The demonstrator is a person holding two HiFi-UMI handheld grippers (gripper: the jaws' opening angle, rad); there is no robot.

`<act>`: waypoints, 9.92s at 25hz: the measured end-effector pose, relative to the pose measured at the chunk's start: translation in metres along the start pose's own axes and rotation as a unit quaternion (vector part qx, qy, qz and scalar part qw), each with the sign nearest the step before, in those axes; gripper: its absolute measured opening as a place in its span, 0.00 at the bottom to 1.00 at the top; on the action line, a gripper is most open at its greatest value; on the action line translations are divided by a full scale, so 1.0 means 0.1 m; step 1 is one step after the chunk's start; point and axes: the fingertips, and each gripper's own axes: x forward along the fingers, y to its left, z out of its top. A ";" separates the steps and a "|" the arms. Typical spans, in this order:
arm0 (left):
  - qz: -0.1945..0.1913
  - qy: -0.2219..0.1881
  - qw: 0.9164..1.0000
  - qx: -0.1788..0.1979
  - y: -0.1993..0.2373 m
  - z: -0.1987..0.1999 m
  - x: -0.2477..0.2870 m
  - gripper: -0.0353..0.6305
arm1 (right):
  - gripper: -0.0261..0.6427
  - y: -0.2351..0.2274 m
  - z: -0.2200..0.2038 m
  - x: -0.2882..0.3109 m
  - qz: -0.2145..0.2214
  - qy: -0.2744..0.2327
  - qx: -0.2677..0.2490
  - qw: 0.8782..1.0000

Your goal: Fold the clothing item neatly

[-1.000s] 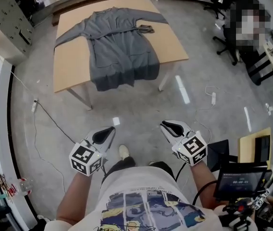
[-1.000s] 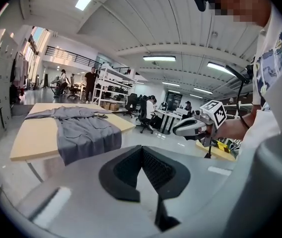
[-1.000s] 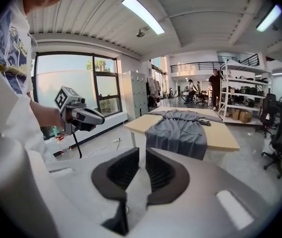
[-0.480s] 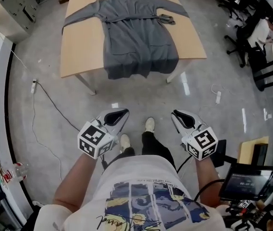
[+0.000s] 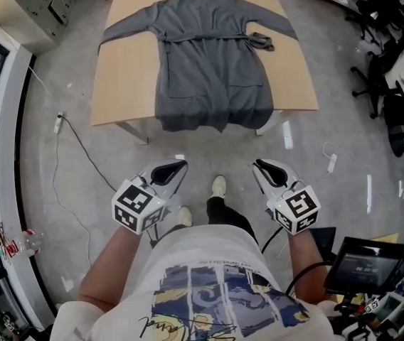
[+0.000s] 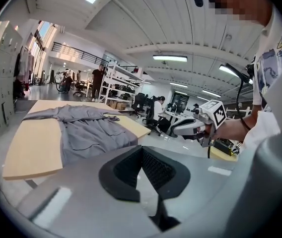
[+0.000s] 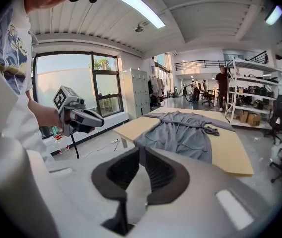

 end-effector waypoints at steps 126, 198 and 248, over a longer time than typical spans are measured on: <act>0.061 0.075 0.993 -0.067 2.34 1.43 2.84 0.06 | 0.06 -7.21 0.51 2.95 -0.149 -0.029 0.305 0.940; 0.180 0.027 0.969 -0.165 2.74 0.66 1.35 0.06 | 0.06 -3.47 1.93 6.58 0.107 0.108 0.065 0.986; 0.083 -0.019 0.995 -0.057 2.45 0.61 0.80 0.06 | 0.14 -2.00 1.40 3.34 0.047 0.025 0.040 0.998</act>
